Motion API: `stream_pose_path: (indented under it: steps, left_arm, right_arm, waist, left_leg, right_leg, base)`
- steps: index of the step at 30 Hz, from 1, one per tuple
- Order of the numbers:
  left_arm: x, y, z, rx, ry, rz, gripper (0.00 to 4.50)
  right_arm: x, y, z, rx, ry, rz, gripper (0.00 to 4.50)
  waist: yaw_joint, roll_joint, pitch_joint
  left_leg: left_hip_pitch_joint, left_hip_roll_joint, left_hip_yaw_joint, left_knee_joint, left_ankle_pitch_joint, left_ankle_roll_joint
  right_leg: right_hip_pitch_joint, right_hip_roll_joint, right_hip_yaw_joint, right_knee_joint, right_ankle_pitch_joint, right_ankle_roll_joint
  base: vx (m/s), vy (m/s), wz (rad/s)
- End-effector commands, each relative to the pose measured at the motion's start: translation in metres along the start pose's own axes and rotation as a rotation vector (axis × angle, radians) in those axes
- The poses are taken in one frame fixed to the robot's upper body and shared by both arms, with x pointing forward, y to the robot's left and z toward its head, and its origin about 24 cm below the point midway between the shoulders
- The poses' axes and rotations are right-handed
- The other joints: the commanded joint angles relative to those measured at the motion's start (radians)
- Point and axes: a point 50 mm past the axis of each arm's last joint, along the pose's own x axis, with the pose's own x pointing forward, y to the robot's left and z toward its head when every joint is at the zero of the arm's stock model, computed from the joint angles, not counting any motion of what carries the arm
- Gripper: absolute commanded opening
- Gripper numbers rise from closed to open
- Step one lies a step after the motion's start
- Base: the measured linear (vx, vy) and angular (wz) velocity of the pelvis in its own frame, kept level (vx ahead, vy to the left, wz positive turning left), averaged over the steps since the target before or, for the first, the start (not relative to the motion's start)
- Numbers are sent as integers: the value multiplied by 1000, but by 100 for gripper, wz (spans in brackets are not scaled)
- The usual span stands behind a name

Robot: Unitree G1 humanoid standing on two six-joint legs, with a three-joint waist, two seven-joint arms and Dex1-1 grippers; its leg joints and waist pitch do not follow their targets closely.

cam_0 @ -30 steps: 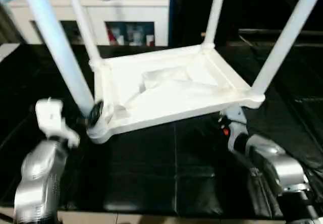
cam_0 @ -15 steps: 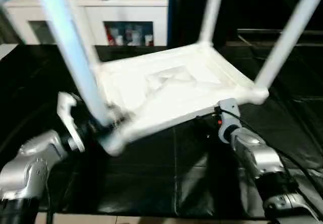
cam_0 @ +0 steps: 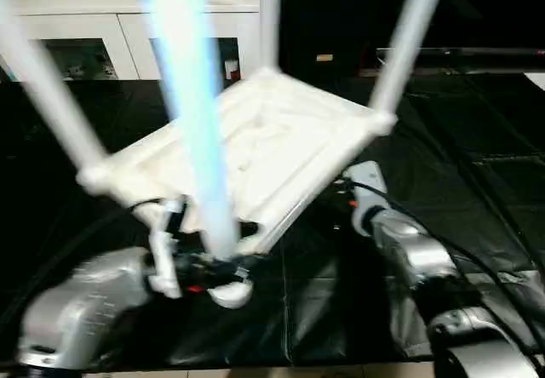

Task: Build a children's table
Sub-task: Rotate table base

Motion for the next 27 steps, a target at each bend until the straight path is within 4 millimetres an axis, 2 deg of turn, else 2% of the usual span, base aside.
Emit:
stream_pose_path:
  steps: [1, 6, 9, 10, 11, 14, 20, 22, 23, 25, 26, 27]
  left_arm:
    - [17, -3, 2, 17, 0, -30, 443]
    - [39, -6, 4, 16, -16, -66, 443]
    - [45, -5, 5, 20, -17, -57, 443]
    - [54, 3, 9, 56, -42, -3, 443]
    - [57, 6, 11, 71, -52, 18, 443]
    - [60, 18, 20, 117, -88, 104, 443]
    - [47, 33, 32, 192, -120, 226, 443]
    - [36, 37, 37, 223, -128, 264, 443]
    - [36, 37, 37, 223, -128, 264, 443]
    - [23, 38, 40, 247, -128, 287, 443]
    - [20, 38, 41, 252, -128, 292, 443]
    - [13, 37, 42, 264, -110, 290, 443]
  right_arm:
    - [10, 21, 17, -25, -47, 96, 450]
    - [17, 34, 22, -6, -60, 144, 450]
    - [19, 38, 23, -11, -65, 152, 450]
    - [22, 42, 25, -7, -74, 143, 450]
    - [23, 43, 26, -4, -77, 137, 450]
    - [25, 41, 27, 5, -83, 107, 450]
    - [21, 23, 25, 31, -99, 35, 450]
    - [16, 11, 20, 44, -100, -4, 450]
    - [16, 11, 20, 44, -100, -4, 450]
    - [10, -4, 12, 56, -91, -43, 450]
    - [7, -8, 10, 58, -89, -54, 450]
    - [2, -16, 7, 60, -90, -49, 450]
  waist:
    - [8, -3, -54]
    - [7, -4, -58]
    - [8, -5, -59]
    - [8, -4, -59]
    - [9, -3, -59]
    - [9, -4, -60]
    - [13, 0, -64]
    - [17, 1, -64]
    - [17, 0, -63]
    - [19, -4, -62]
    - [19, -2, -61]
    - [18, -7, -61]
  left_leg:
    - [-12, -21, 27, -77, -248, 10]
    - [-16, -20, 26, -76, -220, 10]
    - [-13, -20, 28, -73, -204, 15]
    - [-15, -20, 28, -73, -198, 17]
    - [-10, -20, 29, -72, -209, 19]
    - [-14, -21, 27, -73, -210, 17]
    - [-12, -19, 27, -70, -174, 22]
    - [-10, -19, 28, -69, -176, 23]
    - [-11, -20, 29, -70, -189, 23]
    - [-12, -21, 28, -71, -201, 21]
    - [-10, -21, 29, -72, -207, 20]
    - [-11, -21, 29, -71, -210, 21]
  right_leg:
    - [60, -19, 25, -72, -325, -185]
    - [64, -20, 26, -68, -280, -189]
    - [63, -19, 26, -65, -238, -210]
    - [65, -19, 26, -65, -233, -210]
    - [61, -18, 25, -68, -240, -213]
    - [66, -20, 25, -68, -250, -205]
    - [67, -20, 26, -60, -181, -219]
    - [66, -19, 25, -59, -169, -227]
    - [67, -19, 25, -60, -185, -225]
    - [69, -20, 25, -62, -218, -214]
    - [66, -20, 25, -64, -231, -212]
    - [67, -20, 25, -65, -242, -207]
  base:
    - [0, 0, 0]
    - [0, 0, 0]
    - [0, 0, 0]
    - [0, 0, 0]
    - [0, 0, 0]
    - [0, 0, 0]
    - [0, 0, 0]
    - [0, 0, 0]
    - [0, 0, 0]
    - [0, 0, 0]
    - [0, 0, 0]
    - [0, 0, 0]
